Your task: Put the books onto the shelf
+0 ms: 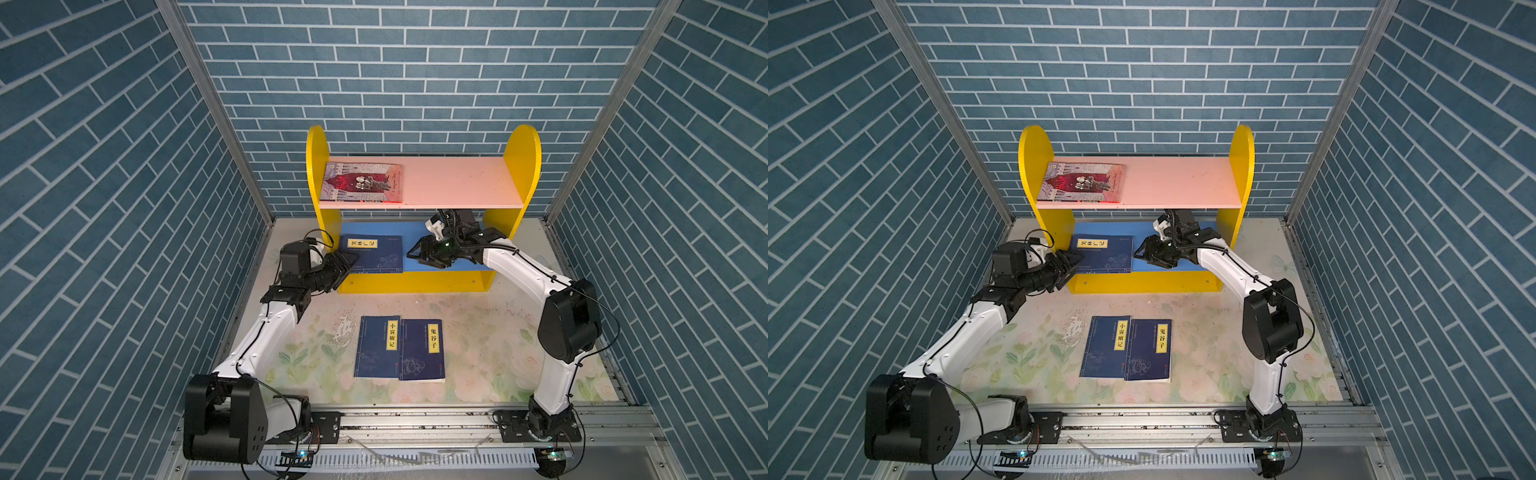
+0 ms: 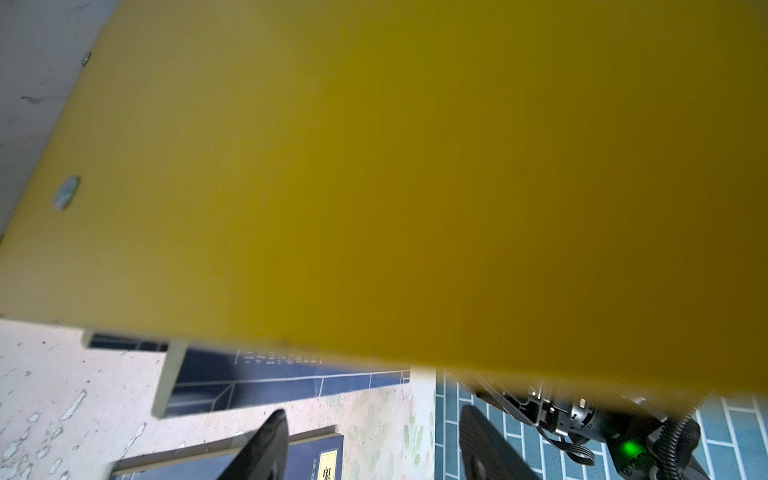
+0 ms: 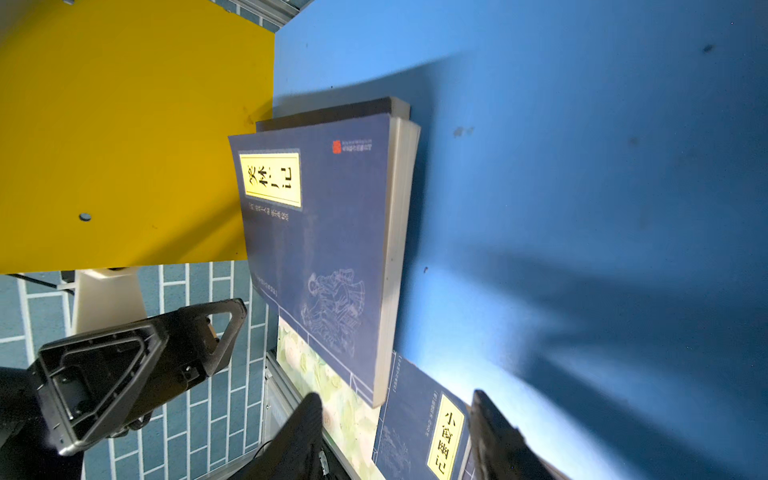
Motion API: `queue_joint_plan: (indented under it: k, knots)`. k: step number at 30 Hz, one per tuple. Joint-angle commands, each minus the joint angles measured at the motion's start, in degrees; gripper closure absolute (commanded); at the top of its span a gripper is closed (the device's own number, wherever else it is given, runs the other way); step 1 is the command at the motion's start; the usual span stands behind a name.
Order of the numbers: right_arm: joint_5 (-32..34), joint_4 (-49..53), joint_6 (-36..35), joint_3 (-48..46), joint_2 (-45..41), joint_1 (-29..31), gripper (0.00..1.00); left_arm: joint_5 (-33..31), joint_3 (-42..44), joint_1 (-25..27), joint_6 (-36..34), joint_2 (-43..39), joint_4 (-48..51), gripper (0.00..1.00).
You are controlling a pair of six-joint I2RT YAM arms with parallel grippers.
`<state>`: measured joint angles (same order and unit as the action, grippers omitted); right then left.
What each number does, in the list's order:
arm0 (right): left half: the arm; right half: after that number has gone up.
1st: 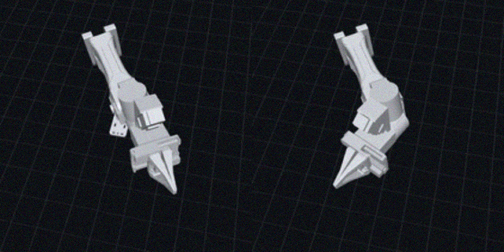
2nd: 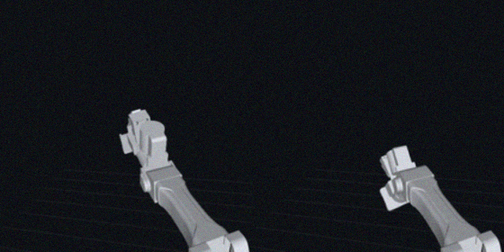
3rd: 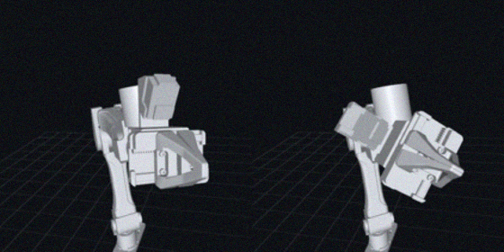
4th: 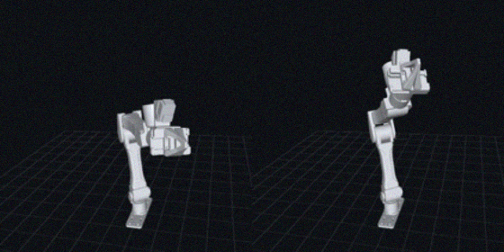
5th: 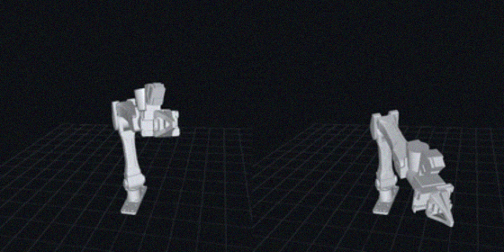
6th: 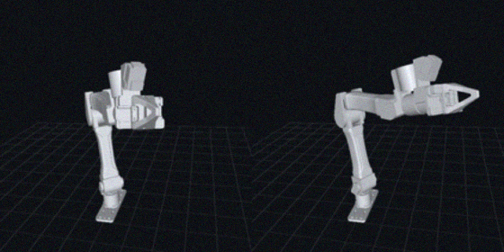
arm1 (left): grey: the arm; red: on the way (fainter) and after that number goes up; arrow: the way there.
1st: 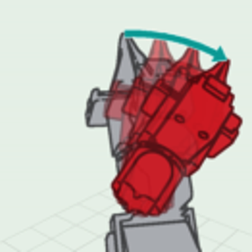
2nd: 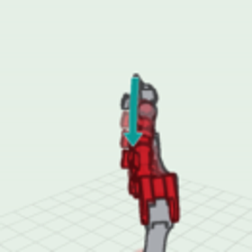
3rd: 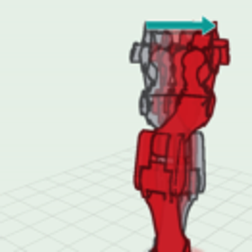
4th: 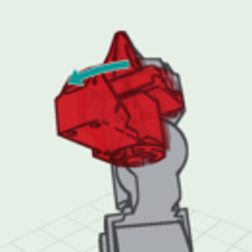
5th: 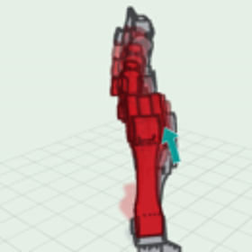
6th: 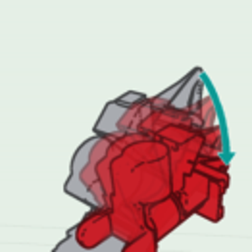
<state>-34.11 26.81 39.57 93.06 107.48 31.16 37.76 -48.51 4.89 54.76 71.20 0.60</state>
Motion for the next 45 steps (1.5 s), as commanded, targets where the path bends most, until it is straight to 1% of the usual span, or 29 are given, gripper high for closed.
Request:
queue_joint_plan:
  k: [1, 8, 11, 15, 24, 31, 45]
  knots:
    - [-1.9, -6.8, 1.3, -0.1, -2.8, -0.1, 0.43, 4.0, -0.7, 1.1, -2.1, -1.8, 1.7, 0.33]
    - [-1.9, -8.3, 2.3, 0.2, -2.4, -0.1, 0.43, 5.7, 1.2, 2.3, -2.4, 0.8, 3.2, 0.31]
    - [-2.1, -8.2, 2.3, 0.7, -2.2, -0.1, 0.43, 5.3, 0.6, 2.4, -3.3, 1.9, 2.8, 0.31]
    - [-2.2, -7.8, 2.3, 1.5, -1.5, -0.2, 0.43, 5.9, -0.7, 2.7, -1.6, 4.3, 3.2, 0.31]
    - [-3.5, -8.6, 2.7, 1.6, -1.5, 0.0, 0.43, 3.2, -0.8, 3.0, -2.3, 6.1, 0.3, 0.31]
    - [-3.2, -6.4, 1.3, 1.9, -0.9, 0.2, 0.43, 3.4, -2.5, 3.0, -1.3, 7.3, -1.2, 0.31]
    - [-3.0, -7.5, 1.5, 4.4, 3.1, 0.6, 0.43, 2.9, -3.1, 2.9, -0.9, 8.4, -1.6, 0.31]
